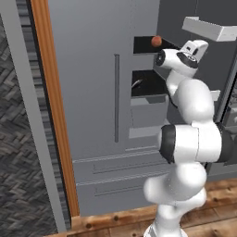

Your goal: Gather the cucumber and onion from the fridge and place them on a tray on the dining counter. Then gather the fish and chicken drumstick from the fridge and place them on the other tray.

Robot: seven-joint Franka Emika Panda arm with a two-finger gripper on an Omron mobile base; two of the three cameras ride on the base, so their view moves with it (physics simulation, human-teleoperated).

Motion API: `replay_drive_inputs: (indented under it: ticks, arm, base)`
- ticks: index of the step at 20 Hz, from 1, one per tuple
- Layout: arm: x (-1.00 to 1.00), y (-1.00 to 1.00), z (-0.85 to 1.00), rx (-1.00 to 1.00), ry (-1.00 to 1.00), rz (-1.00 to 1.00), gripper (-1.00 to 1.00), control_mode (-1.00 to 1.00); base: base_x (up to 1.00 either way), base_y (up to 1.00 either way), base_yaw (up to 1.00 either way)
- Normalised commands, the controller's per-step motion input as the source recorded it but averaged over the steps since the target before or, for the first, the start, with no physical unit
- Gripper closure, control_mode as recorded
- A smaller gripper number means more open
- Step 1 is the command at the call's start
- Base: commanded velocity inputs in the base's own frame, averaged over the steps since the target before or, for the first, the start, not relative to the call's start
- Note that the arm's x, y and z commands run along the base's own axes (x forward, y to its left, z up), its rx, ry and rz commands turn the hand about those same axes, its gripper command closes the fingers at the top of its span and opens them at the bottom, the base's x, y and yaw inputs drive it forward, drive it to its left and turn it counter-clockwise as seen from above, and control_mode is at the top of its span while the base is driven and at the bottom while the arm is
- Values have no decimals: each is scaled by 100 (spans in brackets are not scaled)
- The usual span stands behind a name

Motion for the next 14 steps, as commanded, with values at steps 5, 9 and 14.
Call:
replay_drive_inputs:
  ticks: [5,9,14]
  arm:
    - [-36,86,34,8,-21,0,-100,-100]
    - [-40,100,0,2,-11,0,-100,-100]
    - [-44,95,-2,8,-6,1,-100,-100]
  base:
    - [0,0,0]
    - [0,0,0]
    - [0,0,0]
